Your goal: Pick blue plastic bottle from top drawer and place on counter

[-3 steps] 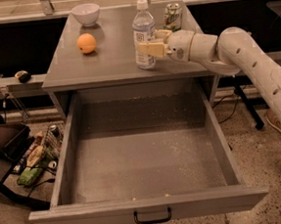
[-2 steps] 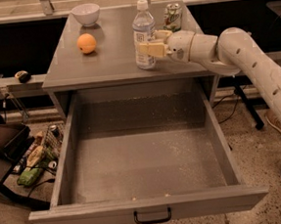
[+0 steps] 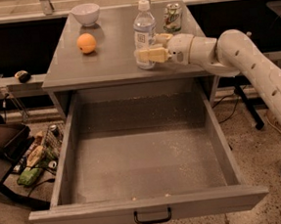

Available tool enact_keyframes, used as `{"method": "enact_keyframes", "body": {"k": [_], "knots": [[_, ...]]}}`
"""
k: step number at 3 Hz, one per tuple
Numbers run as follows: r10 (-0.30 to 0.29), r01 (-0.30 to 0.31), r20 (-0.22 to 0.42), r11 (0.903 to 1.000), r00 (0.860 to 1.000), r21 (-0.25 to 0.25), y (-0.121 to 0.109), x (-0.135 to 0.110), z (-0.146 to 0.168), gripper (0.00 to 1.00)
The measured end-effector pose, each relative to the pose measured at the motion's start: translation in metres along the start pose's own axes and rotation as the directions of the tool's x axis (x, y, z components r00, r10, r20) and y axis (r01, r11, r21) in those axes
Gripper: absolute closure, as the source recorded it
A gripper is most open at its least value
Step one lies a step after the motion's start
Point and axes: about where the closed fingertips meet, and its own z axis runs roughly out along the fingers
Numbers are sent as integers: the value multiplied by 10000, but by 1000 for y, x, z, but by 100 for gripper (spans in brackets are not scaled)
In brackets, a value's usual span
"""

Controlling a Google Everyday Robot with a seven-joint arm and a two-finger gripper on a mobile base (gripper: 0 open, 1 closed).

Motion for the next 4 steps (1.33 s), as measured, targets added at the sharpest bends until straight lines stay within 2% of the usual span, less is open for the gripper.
{"method": "enact_keyframes", "body": {"k": [1,2,3,4], "knots": [[-2,2,0,10000,10000,-1,0,0,0,0],[-741,741,-3,9970,9973,-218,2,-36,-12,0],[-2105,2048,-1578,9774,9648,-513,21,-73,-29,0],[-3305,3074,-4059,9436,8520,-1230,61,-106,-32,0]]}}
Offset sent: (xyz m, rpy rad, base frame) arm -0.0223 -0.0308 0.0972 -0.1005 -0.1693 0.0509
